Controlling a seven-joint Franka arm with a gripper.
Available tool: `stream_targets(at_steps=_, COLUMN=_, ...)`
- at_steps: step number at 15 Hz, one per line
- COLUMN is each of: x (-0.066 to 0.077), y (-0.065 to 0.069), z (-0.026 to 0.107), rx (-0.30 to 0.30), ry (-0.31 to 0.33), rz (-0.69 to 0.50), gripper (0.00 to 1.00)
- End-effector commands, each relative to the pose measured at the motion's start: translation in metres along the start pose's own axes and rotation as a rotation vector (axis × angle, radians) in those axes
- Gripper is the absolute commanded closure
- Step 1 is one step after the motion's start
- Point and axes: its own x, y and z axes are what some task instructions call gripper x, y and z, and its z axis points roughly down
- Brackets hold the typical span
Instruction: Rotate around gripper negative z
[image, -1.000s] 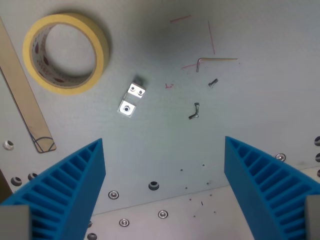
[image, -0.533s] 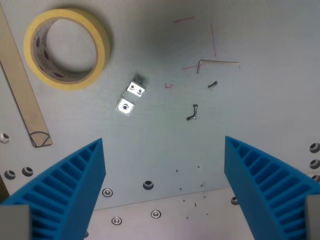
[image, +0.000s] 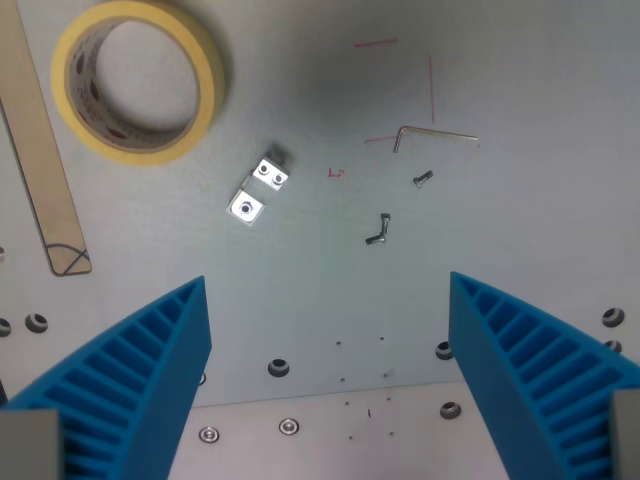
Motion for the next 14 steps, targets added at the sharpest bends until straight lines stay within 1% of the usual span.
stream_targets(at_steps=1, x=-0.0002, y=0.0005, z=-0.0018, rx=0.000, ry=0.004, rz=-0.154, gripper=0.00)
stream_targets(at_steps=14, x=-0.0002, y=0.0005, z=-0.0018, rx=0.000, ry=0.004, rz=-0.327, gripper=0.00)
